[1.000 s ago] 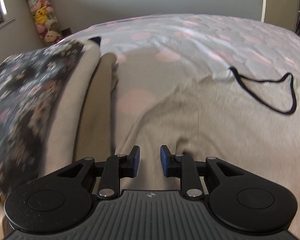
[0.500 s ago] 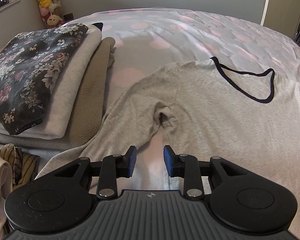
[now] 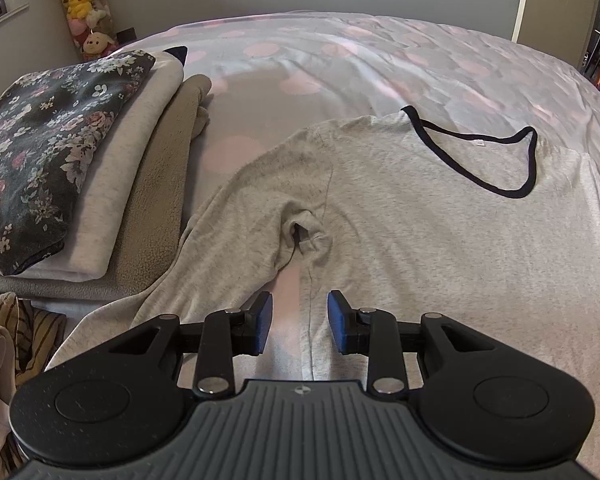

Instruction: Fold clothes

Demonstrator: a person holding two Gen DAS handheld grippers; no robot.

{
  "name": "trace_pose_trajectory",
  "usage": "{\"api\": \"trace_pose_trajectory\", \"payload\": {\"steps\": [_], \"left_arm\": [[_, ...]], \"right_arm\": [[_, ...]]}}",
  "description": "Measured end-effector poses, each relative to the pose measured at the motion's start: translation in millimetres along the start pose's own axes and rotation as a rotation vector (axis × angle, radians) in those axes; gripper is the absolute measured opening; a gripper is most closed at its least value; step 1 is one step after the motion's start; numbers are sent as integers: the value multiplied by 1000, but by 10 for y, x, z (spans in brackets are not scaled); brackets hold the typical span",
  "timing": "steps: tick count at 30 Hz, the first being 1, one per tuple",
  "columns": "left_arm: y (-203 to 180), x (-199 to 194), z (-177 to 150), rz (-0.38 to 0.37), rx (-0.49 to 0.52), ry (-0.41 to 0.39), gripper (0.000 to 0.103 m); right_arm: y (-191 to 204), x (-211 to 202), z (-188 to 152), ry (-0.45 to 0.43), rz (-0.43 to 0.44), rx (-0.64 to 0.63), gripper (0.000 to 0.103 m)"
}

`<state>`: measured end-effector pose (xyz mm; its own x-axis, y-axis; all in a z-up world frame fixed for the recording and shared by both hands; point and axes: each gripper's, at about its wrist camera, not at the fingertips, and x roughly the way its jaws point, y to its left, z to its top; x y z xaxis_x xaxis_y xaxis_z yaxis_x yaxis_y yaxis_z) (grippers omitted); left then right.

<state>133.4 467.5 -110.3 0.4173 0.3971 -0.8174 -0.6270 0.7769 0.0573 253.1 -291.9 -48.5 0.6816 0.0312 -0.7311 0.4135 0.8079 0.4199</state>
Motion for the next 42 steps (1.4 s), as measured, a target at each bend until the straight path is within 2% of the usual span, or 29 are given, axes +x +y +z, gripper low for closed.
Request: {"api": "trace_pose_trajectory", "payload": {"steps": [1, 2, 6, 12, 18, 23, 24, 25, 27, 28, 30, 34, 36, 38, 42], "left_arm": [[3, 11, 2, 0, -2, 2, 28], [1, 20, 2, -2, -3, 2, 28], [-19, 68, -13, 1, 7, 9, 28], [-44, 133, -48, 3, 26, 24, 28], [-21, 180, -53, 16, 27, 35, 28], [-6, 259, -61, 11, 29, 54, 28], [-6, 277, -60, 10, 28, 59, 28], [-4, 289, -58, 8, 26, 61, 28], [4, 302, -47, 6, 24, 58, 28], [10, 298, -36, 5, 22, 48, 28], [24, 282, 0, -1, 22, 24, 28], [57, 263, 210, -31, 45, -22, 28], [77, 263, 340, -46, 62, -45, 30], [93, 303, 492, -58, 91, -68, 44], [101, 467, 787, -55, 158, -86, 44]], "right_arm": [[32, 9, 3, -1, -3, -11, 4], [76, -1, 10, -11, -11, -34, 3], [274, -108, 122, -85, -46, -143, 3], [459, -109, 534, -179, -107, -237, 2], [409, 290, 721, -190, -200, -272, 1], [341, 600, 698, -148, -236, -279, 2], [334, 639, 684, -135, -239, -282, 2], [333, 660, 665, -132, -248, -291, 7], [337, 639, 640, -157, -276, -323, 12], [346, 613, 631, -168, -285, -340, 21], [368, 524, 626, -195, -289, -358, 27], [570, 304, 572, -265, -250, -423, 27], [743, 261, 508, -280, -194, -464, 28], [937, 304, 416, -248, -112, -489, 29], [1397, 584, 96, -144, 46, -563, 29]]}}
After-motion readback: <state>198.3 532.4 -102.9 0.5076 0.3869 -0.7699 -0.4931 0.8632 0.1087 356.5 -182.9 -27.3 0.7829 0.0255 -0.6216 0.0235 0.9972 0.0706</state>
